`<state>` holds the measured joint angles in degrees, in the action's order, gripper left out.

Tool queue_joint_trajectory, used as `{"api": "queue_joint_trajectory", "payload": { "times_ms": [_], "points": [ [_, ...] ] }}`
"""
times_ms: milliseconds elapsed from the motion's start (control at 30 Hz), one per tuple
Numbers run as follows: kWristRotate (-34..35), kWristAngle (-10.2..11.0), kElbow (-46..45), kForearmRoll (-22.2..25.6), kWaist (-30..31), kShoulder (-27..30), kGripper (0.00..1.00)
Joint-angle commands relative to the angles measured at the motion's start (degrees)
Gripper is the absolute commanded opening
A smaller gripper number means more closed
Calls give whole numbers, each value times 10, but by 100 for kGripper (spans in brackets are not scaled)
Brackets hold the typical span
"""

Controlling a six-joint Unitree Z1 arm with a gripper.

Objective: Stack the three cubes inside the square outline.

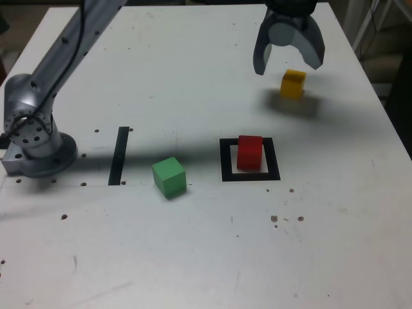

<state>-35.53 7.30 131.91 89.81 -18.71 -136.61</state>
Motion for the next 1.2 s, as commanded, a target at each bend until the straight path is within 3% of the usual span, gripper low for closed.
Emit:
{"api": "queue_joint_trajectory", "payload": {
  "times_ms": [0,567,1167],
  "points": [
    [-7,1,19,8,-1,-13,100],
    [-105,0,56,20,-3,-46,100],
    [-104,3,91,28,-4,-86,96]
  ]
}}
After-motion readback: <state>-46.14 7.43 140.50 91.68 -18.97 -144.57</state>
